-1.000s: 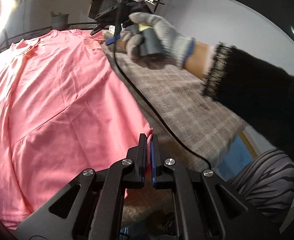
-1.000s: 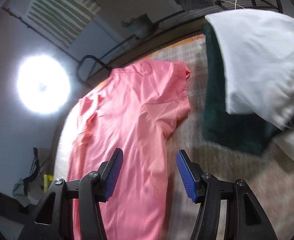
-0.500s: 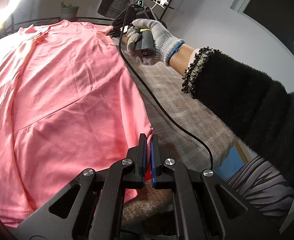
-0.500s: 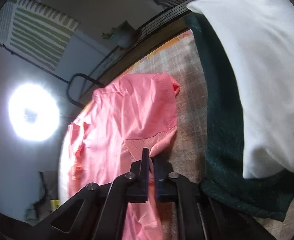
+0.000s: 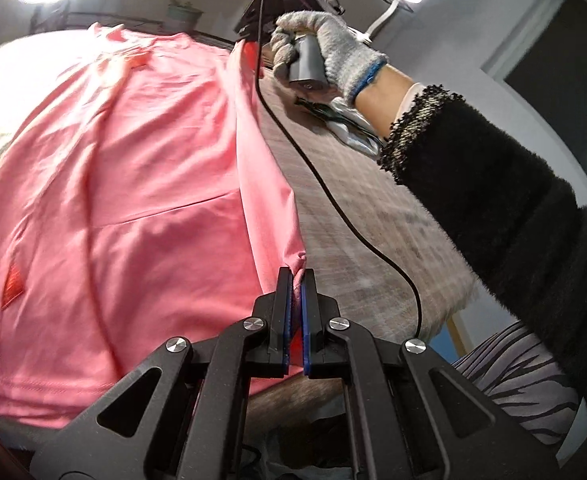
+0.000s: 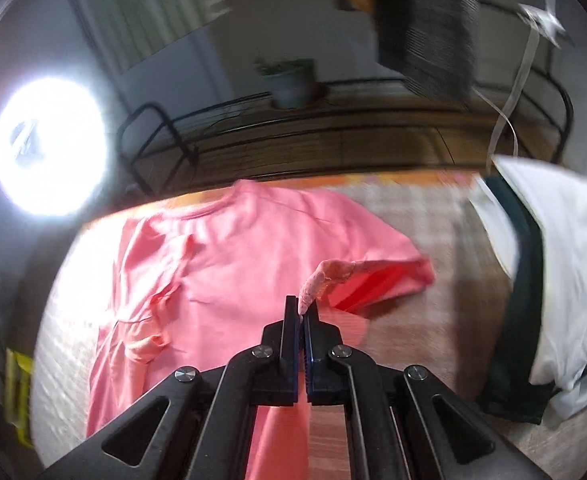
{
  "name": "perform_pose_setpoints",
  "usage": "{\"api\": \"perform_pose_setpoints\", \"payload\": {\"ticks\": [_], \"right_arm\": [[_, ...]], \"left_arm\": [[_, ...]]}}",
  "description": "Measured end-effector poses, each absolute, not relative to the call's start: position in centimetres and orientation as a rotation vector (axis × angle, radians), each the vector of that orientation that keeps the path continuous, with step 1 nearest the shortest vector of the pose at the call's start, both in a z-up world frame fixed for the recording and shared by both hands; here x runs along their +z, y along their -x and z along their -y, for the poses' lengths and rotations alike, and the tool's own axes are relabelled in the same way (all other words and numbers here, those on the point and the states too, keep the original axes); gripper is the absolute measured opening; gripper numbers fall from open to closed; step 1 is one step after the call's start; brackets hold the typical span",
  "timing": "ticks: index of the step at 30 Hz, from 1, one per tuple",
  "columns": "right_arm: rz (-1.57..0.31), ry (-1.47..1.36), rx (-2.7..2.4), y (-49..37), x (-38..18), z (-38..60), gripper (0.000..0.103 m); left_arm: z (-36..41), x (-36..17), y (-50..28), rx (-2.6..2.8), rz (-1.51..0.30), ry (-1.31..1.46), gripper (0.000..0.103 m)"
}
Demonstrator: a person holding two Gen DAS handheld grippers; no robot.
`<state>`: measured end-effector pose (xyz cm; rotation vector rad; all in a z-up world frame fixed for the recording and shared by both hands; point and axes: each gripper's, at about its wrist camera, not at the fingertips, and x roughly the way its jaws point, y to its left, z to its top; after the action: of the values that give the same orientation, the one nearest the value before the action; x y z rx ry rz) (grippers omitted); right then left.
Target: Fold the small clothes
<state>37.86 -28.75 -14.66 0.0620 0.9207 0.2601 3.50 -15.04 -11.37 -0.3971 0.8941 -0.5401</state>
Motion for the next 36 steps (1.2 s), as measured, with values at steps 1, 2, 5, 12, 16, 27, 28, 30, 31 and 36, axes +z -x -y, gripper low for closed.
{"api": "perform_pose_setpoints", "payload": {"ticks": [1,2,5,12,16,27,28,30,31,36], "right_arm": [[-0.921,-0.03,0.264,-37.9,-14.7,27.6,0.0],[-0.923,0.014,0.269,-37.7,-14.8,26.0,0.0],[-0.934,0.078,0.287,-37.9,-15.6,22.8,0.0],[-0.966,0.187,0.313,-38.3,-17.8,16.7,0.0],[-1.015,0.163,0.37,-38.6,-19.0,15.6,0.006],[-0.954,-0.235,0.374,-40.3,-15.4,27.7,0.043],[-0.96,-0.256,0.352,-40.6,-15.8,28.6,0.043],[-0.978,-0.292,0.327,-41.6,-16.6,29.8,0.043],[-0.992,-0.307,0.314,-42.1,-17.0,30.0,0.043],[-1.018,-0.311,0.252,-44.9,-17.6,30.0,0.047]], "left_arm": [[14.5,-11.4,-3.4,-0.533,-0.895,0.411,0.001],[13.9,-11.6,-3.3,-0.521,-0.897,0.423,0.001],[12.3,-12.3,-3.1,-0.482,-0.907,0.46,0.001],[9.5,-13.9,-2.8,-0.418,-0.944,0.539,0.001],[8.9,-14.2,-2.5,-0.371,-0.962,0.515,0.001],[7.7,-11.1,-1.5,-0.352,-0.827,0.429,0.002],[7.7,-11.0,-1.6,-0.343,-0.815,0.42,0.002],[7.5,-11.1,-2.0,-0.341,-0.805,0.422,0.002],[7.5,-11.2,-2.2,-0.342,-0.807,0.427,0.002],[6.9,-11.9,-2.9,-0.326,-0.823,0.456,0.002]]}}
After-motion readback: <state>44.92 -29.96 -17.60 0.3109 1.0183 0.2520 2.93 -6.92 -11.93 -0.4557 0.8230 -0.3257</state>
